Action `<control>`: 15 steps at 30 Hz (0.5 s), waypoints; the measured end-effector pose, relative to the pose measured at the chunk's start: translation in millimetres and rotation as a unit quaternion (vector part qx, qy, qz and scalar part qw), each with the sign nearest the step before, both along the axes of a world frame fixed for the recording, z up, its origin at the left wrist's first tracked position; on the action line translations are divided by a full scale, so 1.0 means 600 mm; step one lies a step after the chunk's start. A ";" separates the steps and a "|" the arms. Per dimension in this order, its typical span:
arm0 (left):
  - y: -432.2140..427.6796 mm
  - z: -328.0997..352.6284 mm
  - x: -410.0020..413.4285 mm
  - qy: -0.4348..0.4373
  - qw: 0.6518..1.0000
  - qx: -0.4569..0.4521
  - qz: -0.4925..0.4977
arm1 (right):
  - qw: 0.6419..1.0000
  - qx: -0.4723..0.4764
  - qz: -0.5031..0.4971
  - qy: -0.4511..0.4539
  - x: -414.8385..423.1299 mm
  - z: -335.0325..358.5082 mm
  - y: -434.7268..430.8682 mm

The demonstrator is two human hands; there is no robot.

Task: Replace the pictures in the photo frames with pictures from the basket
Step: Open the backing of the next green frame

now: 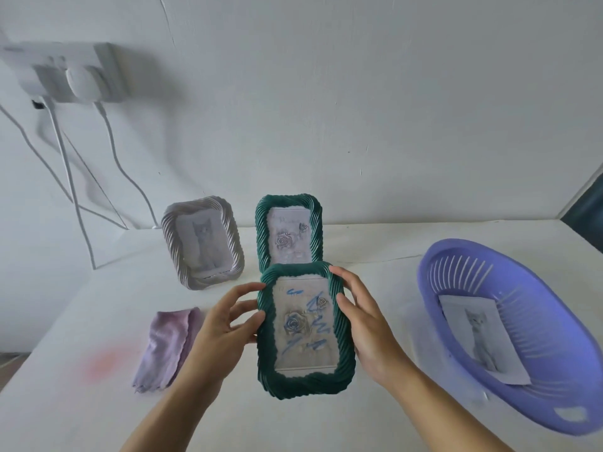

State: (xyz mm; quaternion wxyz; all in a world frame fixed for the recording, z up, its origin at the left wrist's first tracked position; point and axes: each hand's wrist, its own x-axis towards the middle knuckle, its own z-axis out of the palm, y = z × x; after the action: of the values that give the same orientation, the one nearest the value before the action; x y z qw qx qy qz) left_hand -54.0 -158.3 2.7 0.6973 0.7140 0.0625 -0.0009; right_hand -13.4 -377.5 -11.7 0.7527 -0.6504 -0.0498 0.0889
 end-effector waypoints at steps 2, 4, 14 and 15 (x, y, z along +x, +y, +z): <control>0.001 -0.016 -0.004 0.018 1.000 0.005 0.005 | 1.000 -0.027 0.003 0.004 -0.003 -0.013 0.001; 0.000 -0.032 -0.006 0.027 0.999 0.018 0.011 | 0.998 -0.057 -0.001 0.001 -0.004 -0.025 0.000; -0.009 -0.106 0.016 0.003 0.974 0.225 0.015 | 0.980 -0.184 -0.062 0.049 0.022 -0.081 -0.008; -0.011 -0.112 0.017 -0.011 0.962 0.273 0.014 | 0.977 -0.196 -0.068 0.059 0.025 -0.085 -0.009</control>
State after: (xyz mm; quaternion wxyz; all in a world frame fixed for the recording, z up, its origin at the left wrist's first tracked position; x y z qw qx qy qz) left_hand -43.7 -164.7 -64.7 0.4763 0.8764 0.0625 0.0336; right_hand 1.5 -383.1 -62.6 0.6167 -0.7806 0.0574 0.0839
